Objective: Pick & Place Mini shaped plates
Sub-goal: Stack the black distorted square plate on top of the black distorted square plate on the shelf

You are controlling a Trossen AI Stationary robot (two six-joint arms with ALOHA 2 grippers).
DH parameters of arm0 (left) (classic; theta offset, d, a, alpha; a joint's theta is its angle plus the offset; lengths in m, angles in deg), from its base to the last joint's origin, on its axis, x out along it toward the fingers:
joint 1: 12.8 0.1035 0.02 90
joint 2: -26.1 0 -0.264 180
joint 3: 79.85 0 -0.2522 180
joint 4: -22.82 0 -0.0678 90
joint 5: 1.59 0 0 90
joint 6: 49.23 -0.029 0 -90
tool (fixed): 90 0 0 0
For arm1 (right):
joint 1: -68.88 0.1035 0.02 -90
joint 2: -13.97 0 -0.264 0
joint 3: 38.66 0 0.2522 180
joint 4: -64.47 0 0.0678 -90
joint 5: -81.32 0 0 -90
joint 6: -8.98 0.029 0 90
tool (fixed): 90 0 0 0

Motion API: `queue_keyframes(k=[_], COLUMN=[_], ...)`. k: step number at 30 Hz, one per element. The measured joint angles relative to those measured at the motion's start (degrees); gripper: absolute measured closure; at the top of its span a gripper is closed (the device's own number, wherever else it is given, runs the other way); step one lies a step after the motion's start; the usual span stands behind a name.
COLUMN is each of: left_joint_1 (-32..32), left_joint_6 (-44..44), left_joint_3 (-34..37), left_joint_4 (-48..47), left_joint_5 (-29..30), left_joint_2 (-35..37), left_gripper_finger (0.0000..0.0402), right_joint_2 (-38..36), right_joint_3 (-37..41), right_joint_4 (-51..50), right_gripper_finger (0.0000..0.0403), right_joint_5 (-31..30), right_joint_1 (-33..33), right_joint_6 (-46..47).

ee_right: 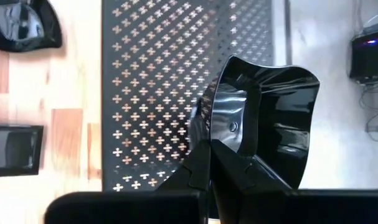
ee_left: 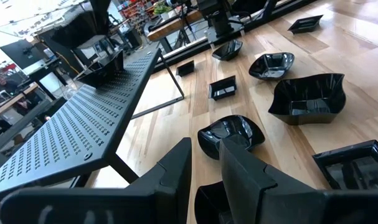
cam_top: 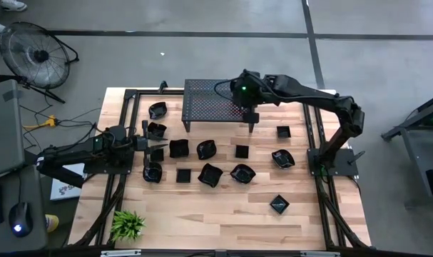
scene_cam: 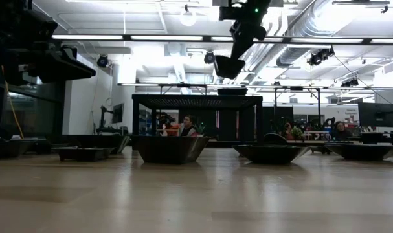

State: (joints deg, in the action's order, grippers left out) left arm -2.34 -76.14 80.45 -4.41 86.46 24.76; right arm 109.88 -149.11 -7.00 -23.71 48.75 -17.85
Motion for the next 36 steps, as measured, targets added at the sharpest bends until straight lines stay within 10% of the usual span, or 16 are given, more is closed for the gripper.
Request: queue_keyframes(k=[36], left_joint_1=[0.0], left_joint_6=[0.0], left_joint_3=[0.0], left_joint_4=[0.0], left_joint_5=[0.0], left_joint_2=[0.0], left_gripper_finger=[0.0321], right_joint_2=[4.7], right_joint_3=[0.0], right_joint_4=[-2.5], right_gripper_finger=[0.0401], right_joint_5=[-4.0], right_joint_1=[-0.2], right_joint_6=[6.0])
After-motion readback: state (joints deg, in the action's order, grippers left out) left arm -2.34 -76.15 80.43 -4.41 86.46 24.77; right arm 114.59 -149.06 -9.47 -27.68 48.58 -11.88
